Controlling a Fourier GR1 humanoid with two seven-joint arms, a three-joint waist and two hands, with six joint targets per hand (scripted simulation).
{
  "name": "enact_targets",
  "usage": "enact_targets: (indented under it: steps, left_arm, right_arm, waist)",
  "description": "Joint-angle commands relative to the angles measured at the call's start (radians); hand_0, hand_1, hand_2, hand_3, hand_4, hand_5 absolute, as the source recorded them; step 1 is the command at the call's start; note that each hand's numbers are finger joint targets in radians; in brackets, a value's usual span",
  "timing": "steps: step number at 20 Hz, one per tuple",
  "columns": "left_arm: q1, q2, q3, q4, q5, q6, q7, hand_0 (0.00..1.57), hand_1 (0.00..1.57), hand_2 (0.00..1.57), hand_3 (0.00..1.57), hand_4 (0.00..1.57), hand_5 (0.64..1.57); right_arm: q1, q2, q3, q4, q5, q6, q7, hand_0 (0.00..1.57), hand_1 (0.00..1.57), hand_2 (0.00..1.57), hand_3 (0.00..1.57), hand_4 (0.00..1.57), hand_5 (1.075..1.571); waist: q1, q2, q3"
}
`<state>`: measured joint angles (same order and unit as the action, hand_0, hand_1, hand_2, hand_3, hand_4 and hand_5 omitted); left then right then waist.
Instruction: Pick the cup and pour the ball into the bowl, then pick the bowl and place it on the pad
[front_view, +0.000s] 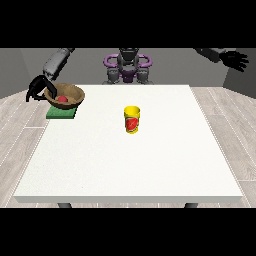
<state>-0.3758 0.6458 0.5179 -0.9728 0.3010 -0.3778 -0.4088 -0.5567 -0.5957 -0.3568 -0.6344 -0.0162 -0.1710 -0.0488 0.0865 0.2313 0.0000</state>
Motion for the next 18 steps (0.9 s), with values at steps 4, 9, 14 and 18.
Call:
enact_targets:
  steps: [4, 9, 14, 18]
  left_arm:
    - [-0.012, 0.037, 0.012, -0.042, 0.037, -0.029, 0.029, 0.00, 0.00, 0.00, 0.00, 1.18, 1.551]
    - [-0.024, 0.029, 0.007, 0.005, 0.021, -0.009, 0.005, 0.00, 0.00, 0.00, 0.00, 1.18, 1.549]
    - [-0.009, -0.164, -0.171, -0.201, -0.026, 0.080, 0.175, 0.00, 0.00, 0.00, 0.00, 0.90, 1.559]
    - [0.026, -0.188, -0.207, -0.130, -0.082, 0.118, 0.208, 0.00, 0.00, 0.00, 0.00, 0.90, 1.559]
  right_arm:
    - [-0.016, -0.038, -0.044, 0.119, -0.010, -0.006, -0.042, 0.85, 0.85, 0.88, 1.10, 0.00, 1.513]
    - [-0.067, -0.024, -0.021, 0.099, -0.010, 0.018, -0.010, 0.00, 0.00, 0.36, 0.44, 0.00, 1.412]
    - [-0.070, -0.048, 0.026, 0.153, 0.042, 0.021, 0.096, 0.00, 0.00, 0.00, 0.00, 0.00, 1.359]
    - [-0.139, 0.002, 0.069, 0.054, 0.023, 0.122, 0.154, 0.00, 0.00, 0.00, 0.00, 0.42, 1.383]
  waist:
    - [0.036, 0.061, 0.0011]
    - [0.014, 0.041, 0.0004]
    - [0.028, -0.159, 0.0029]
    - [-0.029, -0.301, -0.0011]
